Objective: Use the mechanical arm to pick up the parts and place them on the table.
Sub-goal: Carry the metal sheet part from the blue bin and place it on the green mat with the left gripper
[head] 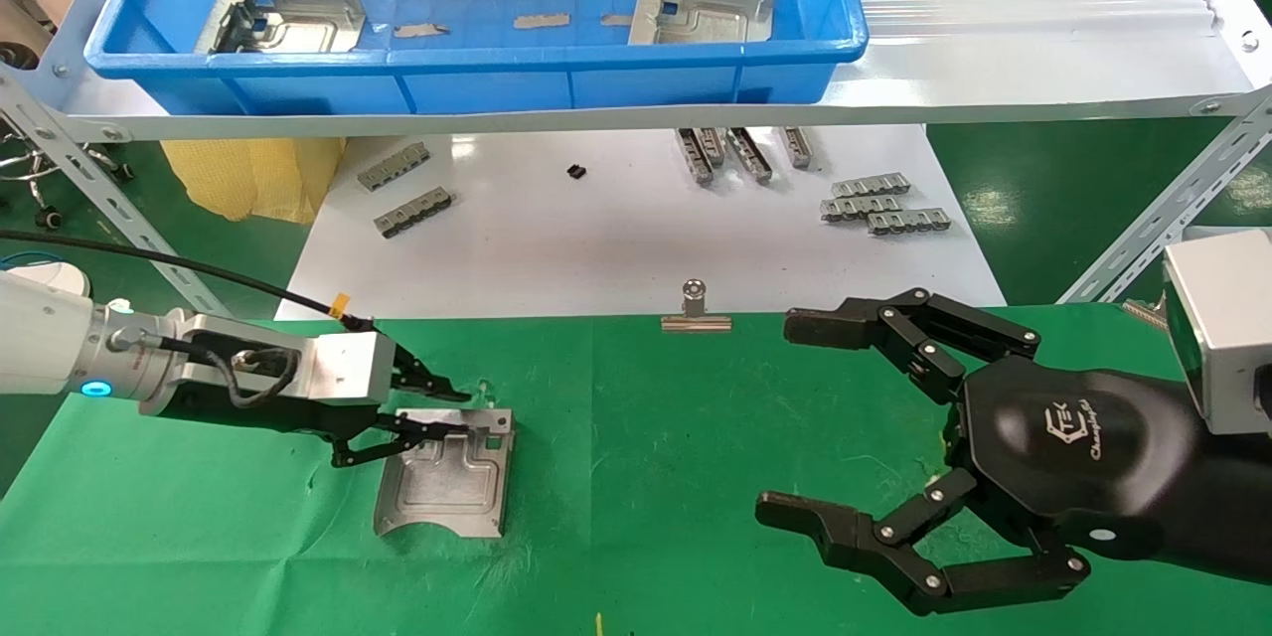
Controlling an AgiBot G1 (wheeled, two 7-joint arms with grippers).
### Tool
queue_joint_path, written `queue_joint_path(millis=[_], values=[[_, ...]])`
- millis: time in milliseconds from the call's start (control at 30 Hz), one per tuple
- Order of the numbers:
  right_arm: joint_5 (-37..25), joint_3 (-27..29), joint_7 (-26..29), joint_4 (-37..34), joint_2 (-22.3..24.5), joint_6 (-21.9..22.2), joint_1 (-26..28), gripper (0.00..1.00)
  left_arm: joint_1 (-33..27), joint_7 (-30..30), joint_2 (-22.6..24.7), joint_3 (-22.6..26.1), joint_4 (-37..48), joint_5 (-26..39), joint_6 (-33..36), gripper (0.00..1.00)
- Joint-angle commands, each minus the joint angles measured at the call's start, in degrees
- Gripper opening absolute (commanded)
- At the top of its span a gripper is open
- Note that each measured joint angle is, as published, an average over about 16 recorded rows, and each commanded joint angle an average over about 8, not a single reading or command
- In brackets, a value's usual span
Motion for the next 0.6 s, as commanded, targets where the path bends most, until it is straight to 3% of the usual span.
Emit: queue_joint_path(millis=[33, 333, 600], values=[[0.0, 0.0, 0.0, 0.0, 0.0, 0.0, 0.0, 1.0, -0.1, 0.7, 0.3, 0.0, 0.9, 0.1, -0.2, 1.0], [0.0, 0.0, 0.0, 0.0, 0.0, 0.0, 0.0, 1.0, 0.7, -4.8, -1.4, -4.2, 5.8, -6.4, 6.3, 1.0], [0.0, 0.0, 0.0, 0.0, 0.0, 0.0, 0.0, 1.0, 2.4, -10.0, -2.4, -7.9, 7.8, -11.7, 7.5, 1.0]])
